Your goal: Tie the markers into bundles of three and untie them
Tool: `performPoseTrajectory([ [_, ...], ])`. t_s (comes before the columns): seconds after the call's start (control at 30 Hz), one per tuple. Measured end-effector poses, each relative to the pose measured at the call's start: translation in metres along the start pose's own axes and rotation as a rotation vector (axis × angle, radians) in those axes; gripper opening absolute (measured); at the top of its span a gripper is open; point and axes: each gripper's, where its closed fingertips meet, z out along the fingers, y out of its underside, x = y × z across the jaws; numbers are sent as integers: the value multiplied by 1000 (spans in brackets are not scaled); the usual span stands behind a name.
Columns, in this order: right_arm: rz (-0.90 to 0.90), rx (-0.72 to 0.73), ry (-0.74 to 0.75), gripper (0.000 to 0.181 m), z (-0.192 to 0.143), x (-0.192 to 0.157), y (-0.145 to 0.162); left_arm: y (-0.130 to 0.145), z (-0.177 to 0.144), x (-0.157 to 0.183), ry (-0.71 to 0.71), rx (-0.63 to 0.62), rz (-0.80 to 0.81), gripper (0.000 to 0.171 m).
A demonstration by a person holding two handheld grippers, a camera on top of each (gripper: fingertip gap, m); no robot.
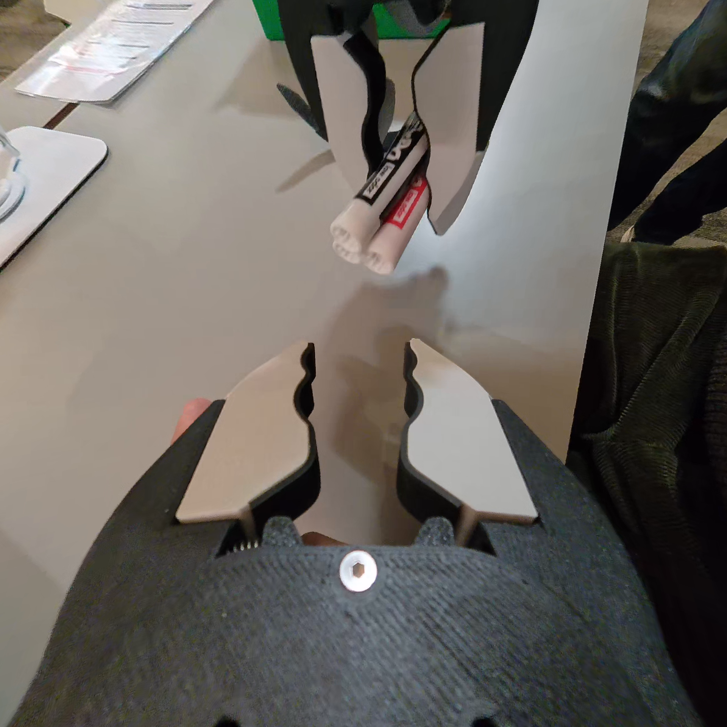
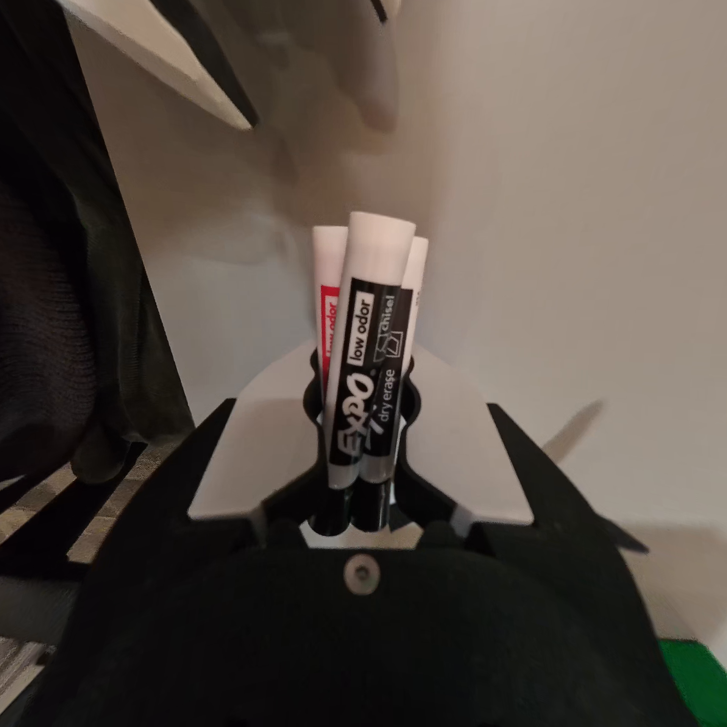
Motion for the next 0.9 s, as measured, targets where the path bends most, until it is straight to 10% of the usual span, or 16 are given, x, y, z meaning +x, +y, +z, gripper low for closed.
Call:
performPoseTrajectory([
  [0.9, 585, -10, 153, 37, -51, -25, 133, -56, 77, -4, 67, 14, -24, 49],
])
